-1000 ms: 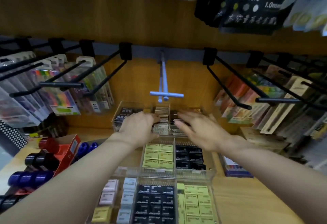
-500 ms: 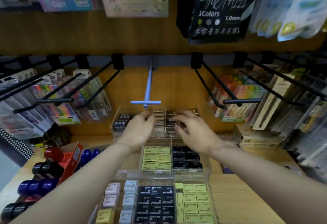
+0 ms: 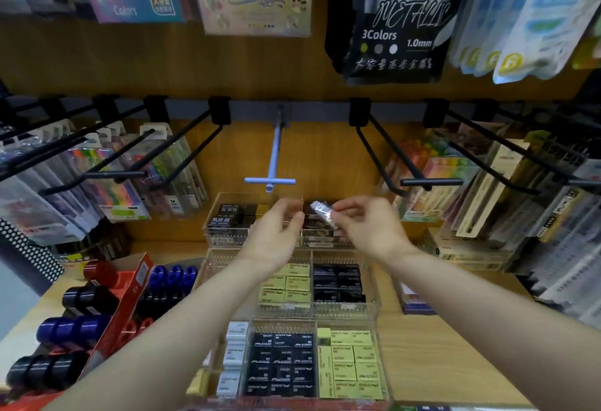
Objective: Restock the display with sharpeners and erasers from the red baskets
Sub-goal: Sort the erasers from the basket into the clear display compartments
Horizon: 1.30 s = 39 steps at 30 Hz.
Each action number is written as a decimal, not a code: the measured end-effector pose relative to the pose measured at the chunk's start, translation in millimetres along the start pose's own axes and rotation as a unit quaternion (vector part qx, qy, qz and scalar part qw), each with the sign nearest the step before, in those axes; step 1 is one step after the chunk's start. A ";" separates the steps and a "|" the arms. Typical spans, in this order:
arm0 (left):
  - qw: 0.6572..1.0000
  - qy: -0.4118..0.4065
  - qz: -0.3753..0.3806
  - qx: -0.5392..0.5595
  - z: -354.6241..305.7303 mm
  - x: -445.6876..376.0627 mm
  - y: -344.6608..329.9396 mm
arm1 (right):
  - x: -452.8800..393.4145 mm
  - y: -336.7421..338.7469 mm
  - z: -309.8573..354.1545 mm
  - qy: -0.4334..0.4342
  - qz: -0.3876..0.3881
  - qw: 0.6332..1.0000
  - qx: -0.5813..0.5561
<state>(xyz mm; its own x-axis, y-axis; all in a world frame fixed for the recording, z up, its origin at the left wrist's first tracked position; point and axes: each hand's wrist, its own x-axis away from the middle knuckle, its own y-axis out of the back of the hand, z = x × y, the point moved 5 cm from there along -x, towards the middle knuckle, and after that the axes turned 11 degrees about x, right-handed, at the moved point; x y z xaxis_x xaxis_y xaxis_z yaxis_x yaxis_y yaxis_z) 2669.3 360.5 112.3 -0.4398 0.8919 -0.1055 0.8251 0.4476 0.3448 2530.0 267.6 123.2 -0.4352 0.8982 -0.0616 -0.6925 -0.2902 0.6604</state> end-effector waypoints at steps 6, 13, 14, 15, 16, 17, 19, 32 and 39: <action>0.902 -0.037 0.156 -0.401 45.7 -5.7 7.2 | -33.2 -0.5 -5.3 0.037 0.001 0.976 0.213; 0.909 -0.059 0.131 -0.391 49.8 -9.0 6.2 | -49.4 -32.0 3.3 0.046 0.039 0.962 0.265; 0.909 -0.059 0.131 -0.391 49.7 -8.6 5.9 | -48.3 -32.3 2.1 0.050 0.034 0.960 0.273; 0.909 -0.061 0.131 -0.392 49.4 -8.2 5.4 | -45.4 -30.4 0.7 0.057 0.024 0.959 0.277; 0.908 -0.062 0.133 -0.392 49.0 -8.1 4.9 | -40.4 -27.7 -0.6 0.075 0.013 0.958 0.277; 0.909 -0.062 0.134 -0.391 48.7 -7.6 4.6 | -32.4 -26.0 -1.7 0.107 0.007 0.954 0.281; 0.911 -0.062 0.134 -0.384 48.5 -6.9 4.6 | -10.0 -30.6 -2.9 0.188 0.025 0.924 0.331; 0.899 -0.027 0.156 -0.409 42.1 -7.6 4.7 | 6.2 -48.2 4.4 0.184 0.096 0.887 0.413; 0.942 -0.104 0.151 -0.282 -1.0 95.5 -21.0 | 139.4 -2.3 -28.1 0.215 -0.016 0.963 0.161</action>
<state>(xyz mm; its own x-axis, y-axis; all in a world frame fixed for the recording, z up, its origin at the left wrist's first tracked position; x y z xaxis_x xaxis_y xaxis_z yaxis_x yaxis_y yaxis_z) 2609.6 436.2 95.9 -0.0887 0.9926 -0.0828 0.5562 0.1184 0.8225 2454.8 384.2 92.1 -0.6628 0.6654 -0.3434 -0.5249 -0.0858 0.8469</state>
